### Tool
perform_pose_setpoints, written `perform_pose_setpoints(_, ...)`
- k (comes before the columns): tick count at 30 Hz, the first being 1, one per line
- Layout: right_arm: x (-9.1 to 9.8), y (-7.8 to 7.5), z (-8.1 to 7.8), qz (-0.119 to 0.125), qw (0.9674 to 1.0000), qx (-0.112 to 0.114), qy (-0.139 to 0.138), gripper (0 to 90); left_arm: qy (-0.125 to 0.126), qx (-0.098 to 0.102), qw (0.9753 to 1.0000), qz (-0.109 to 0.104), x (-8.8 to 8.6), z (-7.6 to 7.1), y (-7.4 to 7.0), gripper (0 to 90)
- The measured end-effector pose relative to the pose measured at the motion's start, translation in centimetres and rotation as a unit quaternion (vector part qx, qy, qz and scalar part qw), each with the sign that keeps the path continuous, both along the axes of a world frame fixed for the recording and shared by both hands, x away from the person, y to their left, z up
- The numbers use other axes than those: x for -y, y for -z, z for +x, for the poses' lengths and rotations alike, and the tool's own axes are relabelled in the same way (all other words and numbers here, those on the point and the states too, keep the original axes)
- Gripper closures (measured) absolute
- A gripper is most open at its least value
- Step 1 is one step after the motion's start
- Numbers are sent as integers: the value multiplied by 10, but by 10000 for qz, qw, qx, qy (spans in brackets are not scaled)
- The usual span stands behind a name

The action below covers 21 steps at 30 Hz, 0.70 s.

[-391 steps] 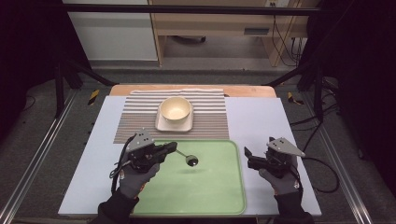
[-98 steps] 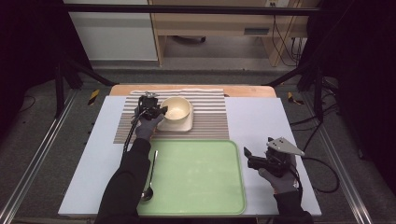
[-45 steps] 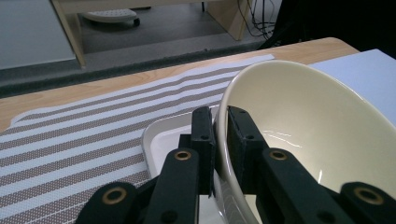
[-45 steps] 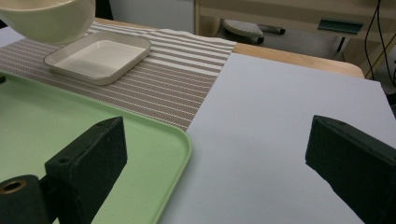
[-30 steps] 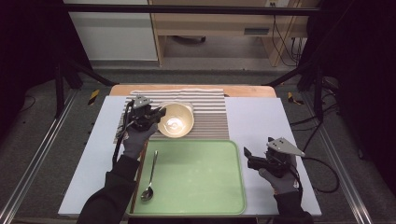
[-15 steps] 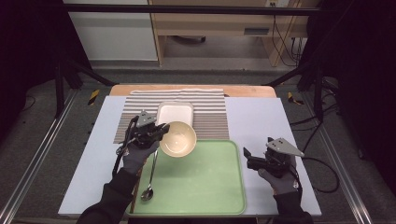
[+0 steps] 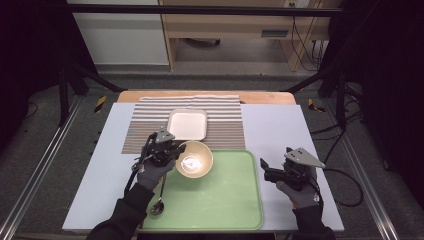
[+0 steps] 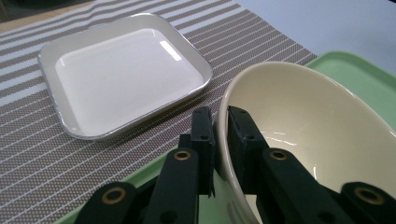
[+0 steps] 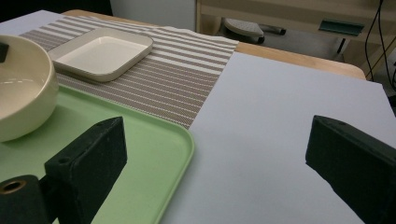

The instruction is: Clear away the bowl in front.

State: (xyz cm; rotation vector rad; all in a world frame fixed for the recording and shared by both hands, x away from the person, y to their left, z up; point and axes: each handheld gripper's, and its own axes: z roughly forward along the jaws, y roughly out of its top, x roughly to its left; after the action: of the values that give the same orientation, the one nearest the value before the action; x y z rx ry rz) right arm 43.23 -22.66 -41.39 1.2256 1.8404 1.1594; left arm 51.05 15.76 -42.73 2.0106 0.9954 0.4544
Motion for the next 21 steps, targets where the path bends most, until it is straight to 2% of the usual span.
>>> perform_pose_setpoints(5, 0, 0, 0, 3, 10000, -2, 1, 54, -26, -32, 10000, 7, 0, 3, 4, 810)
perform_pose_setpoints(10, -1, 0, 0, -22, 10000, -3, -6, 53, -127, -17, 9998, 147, -1, 7, 9, 822)
perform_pose_setpoints(13, 0, 0, 0, -20, 10000, -3, -6, 53, -132, -50, 9998, 110, -2, 9, 11, 822)
perform_pose_setpoints(21, 0, 1, 0, -13, 10000, -3, 10, 53, -326, -36, 9992, 241, -7, 13, 16, 815)
